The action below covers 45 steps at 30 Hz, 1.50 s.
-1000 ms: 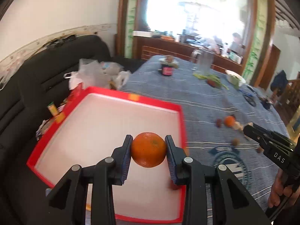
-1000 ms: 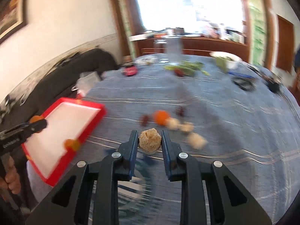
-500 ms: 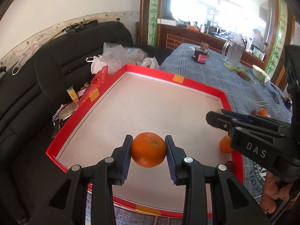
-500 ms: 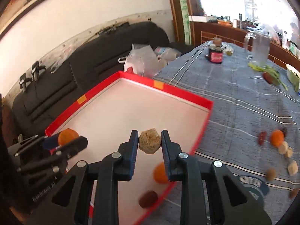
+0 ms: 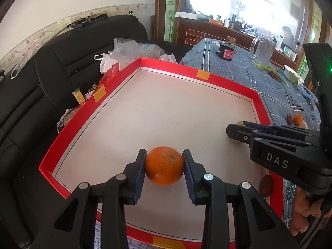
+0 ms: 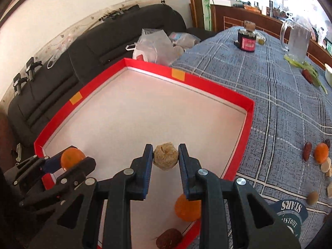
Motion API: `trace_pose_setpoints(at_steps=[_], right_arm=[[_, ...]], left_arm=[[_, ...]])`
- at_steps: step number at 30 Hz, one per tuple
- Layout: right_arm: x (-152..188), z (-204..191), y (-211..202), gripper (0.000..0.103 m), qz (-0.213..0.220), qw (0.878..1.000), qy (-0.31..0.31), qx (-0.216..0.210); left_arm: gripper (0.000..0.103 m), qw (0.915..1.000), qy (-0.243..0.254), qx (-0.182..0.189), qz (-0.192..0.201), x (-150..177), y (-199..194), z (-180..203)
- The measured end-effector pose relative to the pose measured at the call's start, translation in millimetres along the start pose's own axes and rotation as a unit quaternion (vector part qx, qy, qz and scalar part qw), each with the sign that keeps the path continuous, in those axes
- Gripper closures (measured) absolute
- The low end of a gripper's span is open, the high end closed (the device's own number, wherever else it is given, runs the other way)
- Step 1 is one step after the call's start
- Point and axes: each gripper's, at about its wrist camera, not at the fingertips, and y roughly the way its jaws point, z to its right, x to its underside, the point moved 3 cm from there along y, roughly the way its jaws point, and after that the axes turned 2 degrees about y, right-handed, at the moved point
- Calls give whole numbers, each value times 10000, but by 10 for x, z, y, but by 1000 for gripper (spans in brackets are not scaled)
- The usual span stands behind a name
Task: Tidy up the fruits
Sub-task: 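Carry the orange into the tray and open the left tool while the right drops the cube there, then move both tools back toward the remaining fruits on the tablecloth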
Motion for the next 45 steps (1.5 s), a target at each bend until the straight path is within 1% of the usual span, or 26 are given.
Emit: trace_pose_setpoints(at_steps=[6, 9, 11, 13, 14, 15, 16, 18, 20, 23, 25, 27, 28, 31, 35, 41, 45], right_arm=[[17, 38, 71, 76, -113, 9999, 63, -3], [20, 32, 75, 76, -131, 9999, 14, 2], [23, 23, 74, 76, -124, 9999, -34, 5], [39, 19, 65, 75, -117, 9999, -105, 30], [47, 21, 60, 70, -114, 9998, -136, 41], [56, 27, 52, 63, -115, 9998, -161, 54], [67, 41, 40, 60, -110, 9998, -159, 55], [79, 81, -19, 58, 17, 9999, -115, -87], [74, 130, -123, 58, 220, 9995, -92, -196], [56, 210, -310, 57, 540, 9981, -91, -274], [53, 298, -449, 54, 771, 9965, -68, -304], [57, 409, -548, 49, 930, 9952, 4, -303], [59, 495, -597, 48, 982, 9947, 74, -299], [67, 761, -671, 47, 988, 9943, 313, -261], [49, 1106, -759, 47, 919, 9927, 761, -180], [117, 1514, -1054, 47, 1090, 9882, 1066, -116], [207, 1828, -1241, 47, 1203, 9850, 1238, 39]], left_arm=[[68, 10000, 30, -79, -10, -13, 14, 12], [56, 9999, 0, -113, -23, -14, 17, 14], [37, 9998, -18, -178, -43, -13, 28, 13], [34, 9997, -34, -232, -62, -6, 32, 14], [33, 9996, -22, -260, -68, -3, 31, 19], [32, 9995, -17, -290, -82, -5, 34, 19], [29, 9994, -25, -329, -104, -5, 38, 21], [27, 9993, -55, -355, -133, -7, 42, 22], [22, 9988, -74, -451, -191, -10, 55, 23], [22, 9978, -77, -602, -257, -4, 66, 17], [22, 9969, -82, -712, -311, -4, 76, 20], [22, 9960, -108, -807, -368, -13, 86, 38], [22, 9956, -140, -835, -393, -19, 88, 56], [22, 9945, -245, -925, -423, -27, 84, 110], [22, 9945, -285, -942, -359, -40, 30, 286], [21, 9949, 115, -981, -181, -68, -110, 630], [21, 9937, 319, -1070, -61, -60, -215, 803]])
